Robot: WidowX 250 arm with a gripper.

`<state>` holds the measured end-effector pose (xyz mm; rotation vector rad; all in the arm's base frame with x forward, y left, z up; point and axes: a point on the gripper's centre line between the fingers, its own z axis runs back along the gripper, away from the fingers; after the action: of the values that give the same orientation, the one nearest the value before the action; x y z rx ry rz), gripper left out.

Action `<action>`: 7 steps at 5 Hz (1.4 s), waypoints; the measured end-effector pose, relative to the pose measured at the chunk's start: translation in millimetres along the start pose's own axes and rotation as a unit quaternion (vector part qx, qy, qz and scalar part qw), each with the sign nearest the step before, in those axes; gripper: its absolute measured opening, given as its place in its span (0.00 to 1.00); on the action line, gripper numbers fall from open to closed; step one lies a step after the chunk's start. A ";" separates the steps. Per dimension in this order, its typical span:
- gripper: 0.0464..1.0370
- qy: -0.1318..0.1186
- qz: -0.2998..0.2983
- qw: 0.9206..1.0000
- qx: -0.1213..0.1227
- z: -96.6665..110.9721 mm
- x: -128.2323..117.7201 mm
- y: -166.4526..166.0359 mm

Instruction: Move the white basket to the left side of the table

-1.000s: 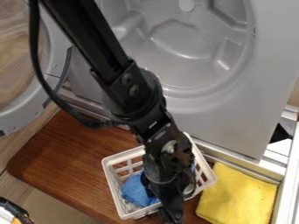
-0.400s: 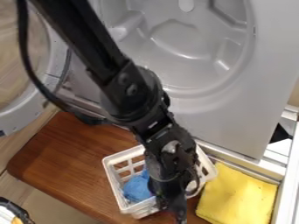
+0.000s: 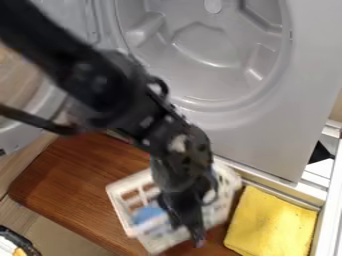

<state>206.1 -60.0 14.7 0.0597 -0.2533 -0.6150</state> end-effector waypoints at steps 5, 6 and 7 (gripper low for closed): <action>0.05 0.081 0.171 0.975 0.113 -9.2 -75.1 90.6; 0.05 0.083 0.181 0.974 0.110 -27.1 -72.2 96.3; 0.09 0.086 0.208 0.968 0.112 -34.0 -72.8 100.2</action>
<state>213.8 63.2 -21.0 0.2702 -0.1585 -0.1584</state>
